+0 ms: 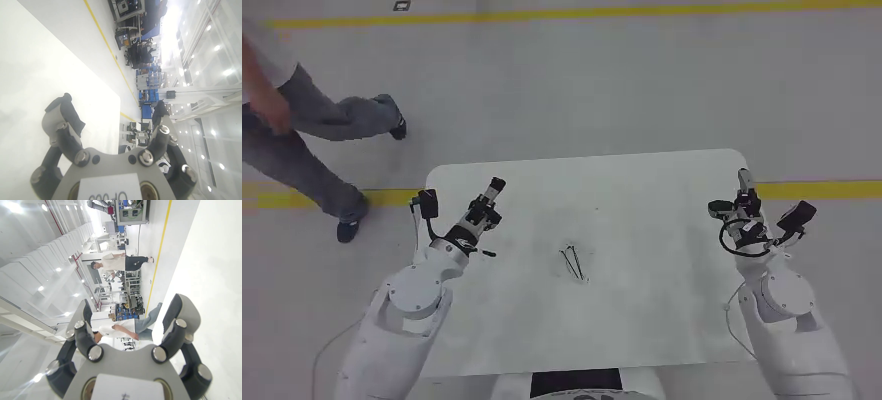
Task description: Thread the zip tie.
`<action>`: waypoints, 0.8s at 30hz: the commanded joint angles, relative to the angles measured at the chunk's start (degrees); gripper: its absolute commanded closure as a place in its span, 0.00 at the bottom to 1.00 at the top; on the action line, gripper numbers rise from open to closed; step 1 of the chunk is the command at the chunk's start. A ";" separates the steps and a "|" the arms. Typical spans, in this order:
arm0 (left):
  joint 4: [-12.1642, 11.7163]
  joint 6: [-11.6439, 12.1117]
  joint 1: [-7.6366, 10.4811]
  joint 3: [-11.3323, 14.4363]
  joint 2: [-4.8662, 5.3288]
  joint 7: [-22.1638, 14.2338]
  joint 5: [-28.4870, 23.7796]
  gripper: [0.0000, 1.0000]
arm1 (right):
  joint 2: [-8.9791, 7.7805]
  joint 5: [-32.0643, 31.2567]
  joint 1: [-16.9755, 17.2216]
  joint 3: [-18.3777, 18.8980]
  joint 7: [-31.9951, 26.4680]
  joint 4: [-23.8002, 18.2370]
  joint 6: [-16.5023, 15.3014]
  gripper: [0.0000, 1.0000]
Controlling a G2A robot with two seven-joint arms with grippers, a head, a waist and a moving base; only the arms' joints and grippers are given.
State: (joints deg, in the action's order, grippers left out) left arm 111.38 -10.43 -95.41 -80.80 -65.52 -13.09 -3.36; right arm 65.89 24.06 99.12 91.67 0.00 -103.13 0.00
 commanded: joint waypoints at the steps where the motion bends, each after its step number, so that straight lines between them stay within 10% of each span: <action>1: 1.52 -1.10 0.99 1.22 0.25 -3.15 4.27 0.00 | 0.00 0.00 0.00 0.00 0.00 0.00 0.00 0.00; 6: 3.96 -9.05 4.76 4.21 0.81 -12.52 10.84 0.00 | 0.00 0.00 0.00 0.00 0.00 0.00 0.00 0.00; 24: 5.44 -8.81 8.81 10.01 1.47 -23.33 24.53 0.00 | 0.00 0.00 0.00 0.00 0.00 0.00 0.00 0.00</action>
State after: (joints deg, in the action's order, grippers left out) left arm 116.13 -18.53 -87.39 -71.99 -64.16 -34.01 17.89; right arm 65.89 24.06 99.12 91.67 0.00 -103.13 0.00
